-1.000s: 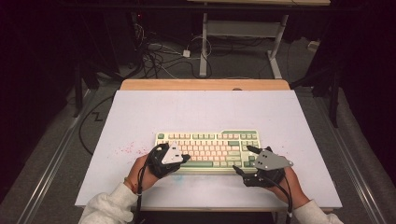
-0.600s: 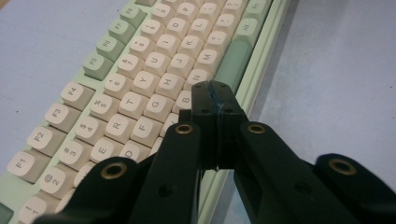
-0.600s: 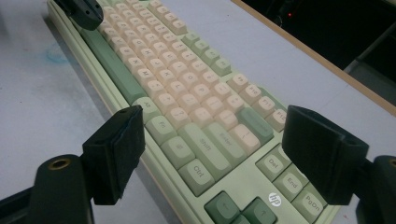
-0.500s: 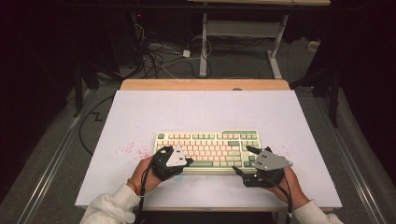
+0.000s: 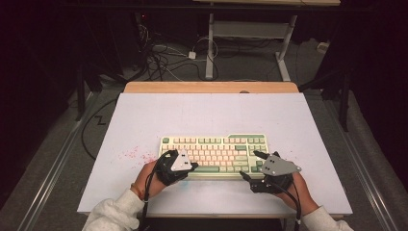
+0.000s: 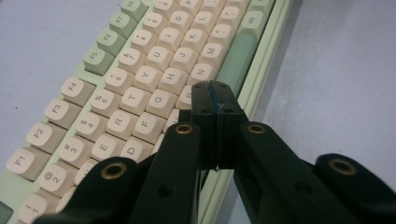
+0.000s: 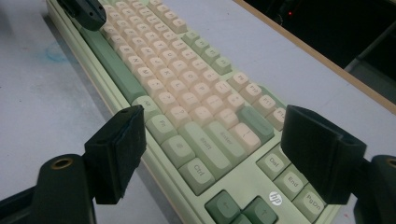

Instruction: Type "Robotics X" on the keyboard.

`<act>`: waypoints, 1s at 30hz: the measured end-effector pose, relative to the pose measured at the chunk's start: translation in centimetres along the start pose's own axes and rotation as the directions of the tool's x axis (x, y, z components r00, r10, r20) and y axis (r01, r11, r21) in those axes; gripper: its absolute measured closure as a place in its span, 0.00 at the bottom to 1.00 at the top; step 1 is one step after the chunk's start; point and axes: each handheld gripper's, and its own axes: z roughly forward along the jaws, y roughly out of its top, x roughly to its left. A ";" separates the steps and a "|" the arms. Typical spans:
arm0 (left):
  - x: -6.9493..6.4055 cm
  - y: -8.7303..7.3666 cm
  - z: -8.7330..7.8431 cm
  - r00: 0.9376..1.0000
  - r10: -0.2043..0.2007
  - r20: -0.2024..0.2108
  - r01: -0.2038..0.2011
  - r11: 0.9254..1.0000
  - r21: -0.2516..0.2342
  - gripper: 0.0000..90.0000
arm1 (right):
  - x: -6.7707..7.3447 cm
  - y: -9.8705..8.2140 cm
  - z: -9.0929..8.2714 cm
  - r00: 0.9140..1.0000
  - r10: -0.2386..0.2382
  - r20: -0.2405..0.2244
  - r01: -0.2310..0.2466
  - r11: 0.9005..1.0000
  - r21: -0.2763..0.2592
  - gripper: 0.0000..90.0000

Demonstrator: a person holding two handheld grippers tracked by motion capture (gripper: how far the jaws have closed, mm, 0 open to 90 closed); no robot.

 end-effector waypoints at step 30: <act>1.1 -0.6 -1.3 0.996 -0.015 -0.086 0.013 1.000 -0.027 0.97 | -0.2 0.1 -0.3 1.000 0.001 -0.006 -0.001 1.000 -0.009 0.24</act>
